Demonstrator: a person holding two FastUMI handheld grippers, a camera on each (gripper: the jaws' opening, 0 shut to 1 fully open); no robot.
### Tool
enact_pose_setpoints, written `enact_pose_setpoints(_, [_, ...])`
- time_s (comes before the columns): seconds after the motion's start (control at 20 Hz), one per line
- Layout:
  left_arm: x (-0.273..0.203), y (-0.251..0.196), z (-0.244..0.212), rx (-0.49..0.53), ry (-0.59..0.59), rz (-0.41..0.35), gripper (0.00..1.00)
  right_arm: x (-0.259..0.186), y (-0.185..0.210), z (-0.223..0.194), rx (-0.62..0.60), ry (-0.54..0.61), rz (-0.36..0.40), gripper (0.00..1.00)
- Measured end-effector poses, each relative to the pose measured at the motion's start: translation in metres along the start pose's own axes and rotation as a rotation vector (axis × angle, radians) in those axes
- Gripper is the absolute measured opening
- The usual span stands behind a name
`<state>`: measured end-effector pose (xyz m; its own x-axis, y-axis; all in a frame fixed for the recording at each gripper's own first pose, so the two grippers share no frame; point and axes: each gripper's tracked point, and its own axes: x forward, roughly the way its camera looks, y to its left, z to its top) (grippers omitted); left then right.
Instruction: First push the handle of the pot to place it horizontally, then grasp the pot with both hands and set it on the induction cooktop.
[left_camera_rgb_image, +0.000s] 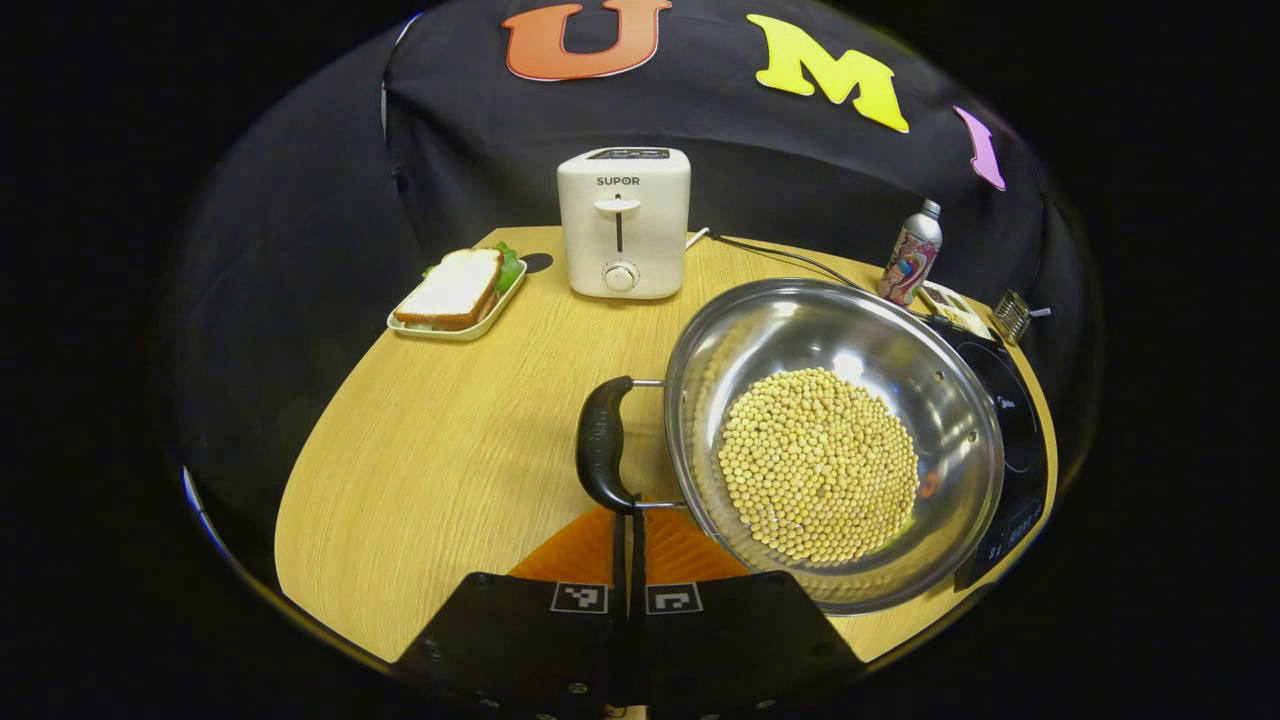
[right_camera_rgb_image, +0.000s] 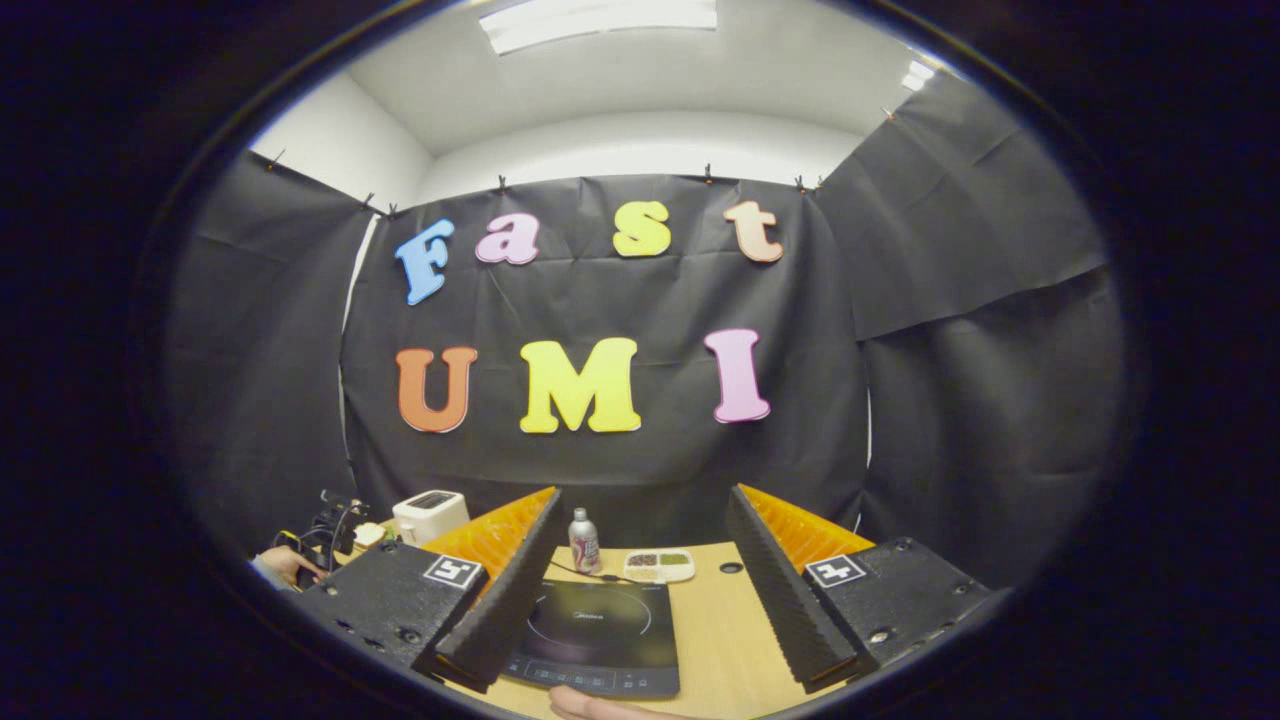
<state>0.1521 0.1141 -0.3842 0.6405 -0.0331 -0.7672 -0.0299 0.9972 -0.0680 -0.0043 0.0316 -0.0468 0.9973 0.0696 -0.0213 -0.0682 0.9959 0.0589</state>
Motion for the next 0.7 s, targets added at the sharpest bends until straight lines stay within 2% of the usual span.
enact_pose_setpoints(0.15, [0.001,0.0,0.001,-0.001,-0.009,-0.002,0.0,0.008,0.012,-0.016,-0.037,0.012,0.002,1.0])
enact_pose_setpoints(0.2, [0.0,0.0,0.002,-0.009,-0.018,-0.004,0.1,0.011,0.02,-0.021,-0.047,0.026,0.007,1.0])
enact_pose_setpoints(0.25, [-0.002,0.0,0.001,-0.019,-0.025,-0.005,0.0,0.014,0.027,-0.027,-0.052,0.043,0.015,1.0])
enact_pose_setpoints(0.3, [-0.004,0.001,0.001,-0.025,-0.032,-0.007,0.0,0.018,0.035,-0.032,-0.057,0.058,0.025,1.0])
enact_pose_setpoints(0.35, [-0.008,0.002,0.001,-0.022,-0.035,-0.006,0.1,0.022,0.042,-0.036,-0.06,0.067,0.03,1.0])
enact_pose_setpoints(0.4, [-0.01,0.002,0.001,-0.016,-0.042,-0.008,0.1,0.027,0.047,-0.039,-0.065,0.073,0.032,1.0])
enact_pose_setpoints(0.45, [-0.011,0.002,-0.001,-0.018,-0.038,-0.015,0.0,0.031,0.054,-0.042,-0.069,0.079,0.035,1.0])
enact_pose_setpoints(0.5, [-0.015,0.003,-0.004,-0.024,-0.038,-0.018,0.1,0.036,0.06,-0.046,-0.07,0.085,0.039,1.0])
enact_pose_setpoints(0.55, [-0.017,0.006,-0.005,-0.023,-0.049,-0.018,0.1,0.04,0.067,-0.051,-0.069,0.095,0.044,1.0])
enact_pose_setpoints(0.6, [-0.017,0.01,-0.007,-0.021,-0.057,-0.008,0.0,0.045,0.073,-0.057,-0.069,0.105,0.046,1.0])
enact_pose_setpoints(0.65, [-0.017,0.02,-0.009,-0.014,-0.069,0.032,0.06,0.051,0.076,-0.06,-0.072,0.108,0.04,1.0])
enact_pose_setpoints(0.7, [-0.017,0.031,-0.009,0.008,-0.082,0.07,0.31,0.057,0.079,-0.066,-0.075,0.113,0.032,1.0])
